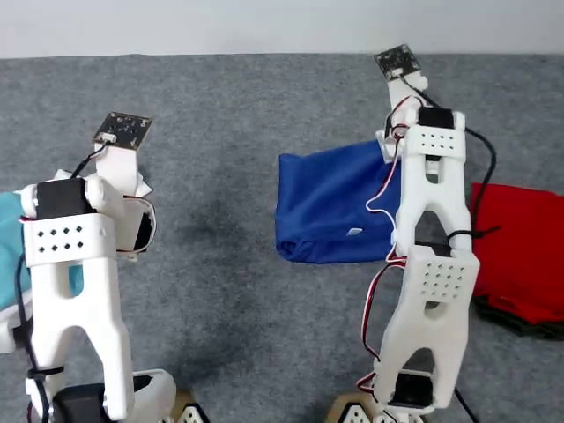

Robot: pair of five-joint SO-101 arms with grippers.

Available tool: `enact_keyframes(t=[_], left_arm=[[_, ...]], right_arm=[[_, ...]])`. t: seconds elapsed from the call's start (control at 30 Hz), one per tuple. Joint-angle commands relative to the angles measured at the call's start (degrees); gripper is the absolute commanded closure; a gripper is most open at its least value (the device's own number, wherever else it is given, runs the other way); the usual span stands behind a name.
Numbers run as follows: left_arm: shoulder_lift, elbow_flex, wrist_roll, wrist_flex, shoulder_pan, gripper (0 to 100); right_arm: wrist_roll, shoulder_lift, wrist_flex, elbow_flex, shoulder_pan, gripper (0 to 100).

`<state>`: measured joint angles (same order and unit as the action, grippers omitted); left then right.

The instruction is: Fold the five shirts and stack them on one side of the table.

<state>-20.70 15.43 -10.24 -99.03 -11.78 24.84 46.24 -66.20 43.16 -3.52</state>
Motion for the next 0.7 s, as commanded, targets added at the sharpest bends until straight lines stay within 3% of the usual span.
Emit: enact_keyframes(t=[0.0, 0.17, 0.43, 0.67], left_arm=[[-1.5, -0.2, -1.7, -1.3, -0.2, 99], [-1.5, -0.2, -1.7, -1.3, -0.2, 99], [-1.5, -0.2, -1.7, -1.3, -0.2, 99], [-1.5, -0.2, -1.7, -1.3, -0.2, 99]], right_arm=[[0.7, -1.8, -3.8, 4.5, 0.0, 94.1], [0.4, -3.6, -13.1, 9.9, 1.5, 77.5], [-1.6, -5.7, -36.0, 20.0, 5.1, 77.5], [-5.1, -5.4, -36.6, 12.2, 2.4, 77.5]])
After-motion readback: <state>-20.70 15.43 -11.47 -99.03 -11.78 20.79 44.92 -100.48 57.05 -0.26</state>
